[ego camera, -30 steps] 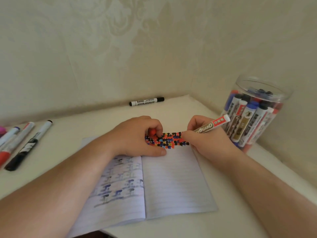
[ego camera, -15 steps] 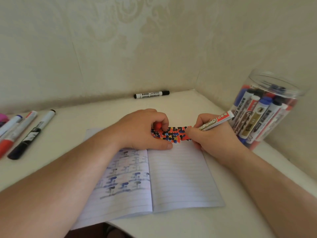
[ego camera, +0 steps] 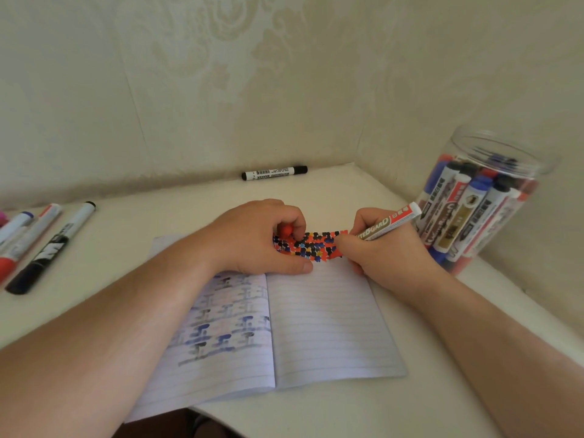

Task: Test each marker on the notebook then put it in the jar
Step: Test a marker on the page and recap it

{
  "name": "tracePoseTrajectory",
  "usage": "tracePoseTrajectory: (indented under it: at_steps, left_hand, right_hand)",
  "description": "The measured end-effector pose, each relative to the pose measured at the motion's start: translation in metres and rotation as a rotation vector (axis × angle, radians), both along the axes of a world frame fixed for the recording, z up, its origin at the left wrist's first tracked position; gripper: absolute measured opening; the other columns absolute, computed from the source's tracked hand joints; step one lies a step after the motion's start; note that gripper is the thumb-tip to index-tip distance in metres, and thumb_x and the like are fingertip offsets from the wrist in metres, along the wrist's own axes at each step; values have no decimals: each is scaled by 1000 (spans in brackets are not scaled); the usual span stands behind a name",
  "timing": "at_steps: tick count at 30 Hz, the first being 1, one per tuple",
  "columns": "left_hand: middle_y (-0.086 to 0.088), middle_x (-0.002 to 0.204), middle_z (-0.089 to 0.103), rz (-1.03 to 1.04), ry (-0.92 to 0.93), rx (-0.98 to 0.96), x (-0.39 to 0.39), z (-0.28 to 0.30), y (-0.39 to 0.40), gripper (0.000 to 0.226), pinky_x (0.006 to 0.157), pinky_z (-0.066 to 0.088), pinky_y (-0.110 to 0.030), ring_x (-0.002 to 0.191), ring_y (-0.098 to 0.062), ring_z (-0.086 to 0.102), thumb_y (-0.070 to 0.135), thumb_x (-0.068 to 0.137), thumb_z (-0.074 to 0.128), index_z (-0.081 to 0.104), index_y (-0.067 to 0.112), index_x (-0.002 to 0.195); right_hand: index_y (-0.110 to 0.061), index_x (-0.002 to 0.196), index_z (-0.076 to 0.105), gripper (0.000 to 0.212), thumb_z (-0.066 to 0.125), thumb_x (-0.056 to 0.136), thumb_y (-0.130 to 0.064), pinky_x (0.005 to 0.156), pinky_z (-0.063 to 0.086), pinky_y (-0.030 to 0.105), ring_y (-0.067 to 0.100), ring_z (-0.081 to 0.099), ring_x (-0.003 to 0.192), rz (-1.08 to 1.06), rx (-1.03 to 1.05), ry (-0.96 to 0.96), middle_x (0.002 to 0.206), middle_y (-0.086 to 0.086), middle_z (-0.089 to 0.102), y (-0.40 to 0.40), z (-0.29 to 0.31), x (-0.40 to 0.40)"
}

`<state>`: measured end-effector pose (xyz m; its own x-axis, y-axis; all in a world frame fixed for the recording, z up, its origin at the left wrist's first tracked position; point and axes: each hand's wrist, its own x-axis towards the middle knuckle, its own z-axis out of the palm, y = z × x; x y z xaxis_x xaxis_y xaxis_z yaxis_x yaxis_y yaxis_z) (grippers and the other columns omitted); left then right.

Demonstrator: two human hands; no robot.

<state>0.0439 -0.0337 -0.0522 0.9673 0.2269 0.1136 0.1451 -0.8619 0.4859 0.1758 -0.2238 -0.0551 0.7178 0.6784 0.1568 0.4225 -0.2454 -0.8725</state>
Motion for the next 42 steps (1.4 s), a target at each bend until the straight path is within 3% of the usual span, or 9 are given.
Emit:
tracePoseTrajectory:
  at_steps: [9, 14, 20, 28, 32, 34, 37, 40, 42]
  left_hand:
    - [14, 97, 58, -3, -6, 4, 0, -1, 0, 41, 80, 49, -32, 89, -3, 56, 63, 70, 84, 60, 41, 96]
    - [15, 97, 58, 1, 4, 9, -1, -1, 1, 41, 80, 49, -32, 90, -3, 56, 65, 69, 82, 59, 43, 95]
    - [16, 97, 58, 3, 8, 3, -2, 0, 1, 42, 81, 51, -35, 89, -3, 56, 66, 69, 82, 60, 42, 95]
    - [15, 97, 60, 10, 6, -20, -2, 0, 1, 42, 78, 51, -35, 88, -5, 57, 66, 68, 82, 59, 43, 94]
    - [17, 91, 66, 24, -54, -139, -1, -5, 2, 22, 69, 44, -28, 75, 1, 56, 51, 81, 81, 65, 42, 93]
    - [20, 92, 71, 57, -113, -237, 1, -7, 5, 8, 77, 49, -29, 78, 2, 62, 35, 94, 72, 67, 41, 94]
    - [21, 101, 76, 95, -142, -326, 0, -3, 6, 20, 98, 52, -35, 100, -4, 69, 23, 105, 57, 57, 43, 104]
    - [24, 104, 76, 105, -155, -382, -3, -1, 7, 26, 96, 51, -31, 97, 2, 69, 19, 107, 55, 45, 43, 110]
    - [24, 106, 76, 113, -183, -416, -3, -2, 9, 26, 97, 51, -32, 100, 2, 68, 16, 106, 56, 47, 39, 112]
  right_hand:
    - [-7, 64, 48, 31, 73, 81, -9, 46, 37, 26, 12, 45, 48, -16, -33, -56, 52, 3, 49, 1, -1, 1]
    - [-1, 71, 53, 30, 76, 86, -10, 45, 43, 26, 14, 54, 45, 2, -20, -33, 60, 19, 61, 1, 2, -2]
    - [-10, 63, 51, 31, 75, 84, -9, 44, 38, 20, 7, 48, 44, 4, -53, -24, 50, -1, 53, 0, 3, -1]
    - [-13, 64, 50, 31, 74, 84, -13, 46, 39, 22, 8, 47, 47, -7, -71, -49, 51, -2, 50, 0, 1, 1]
    - [-13, 64, 48, 33, 74, 83, -13, 49, 35, 25, 8, 40, 51, 12, -64, -86, 54, -3, 45, 0, 1, 1]
    - [-11, 71, 54, 28, 77, 86, -11, 49, 39, 23, 7, 46, 53, 21, 48, -104, 57, -5, 53, -1, 1, 1]
    - [-18, 86, 61, 22, 81, 89, -8, 56, 46, 20, 10, 59, 62, 114, 259, -21, 70, -2, 65, -5, 5, 0]
    - [-26, 99, 75, 11, 79, 91, -19, 61, 51, 24, 14, 65, 68, 251, 313, 70, 85, 1, 72, -8, 11, 0]
    - [-30, 106, 80, 19, 66, 94, -28, 63, 52, 31, 23, 66, 72, 284, 324, 203, 93, 10, 75, -9, 12, 1]
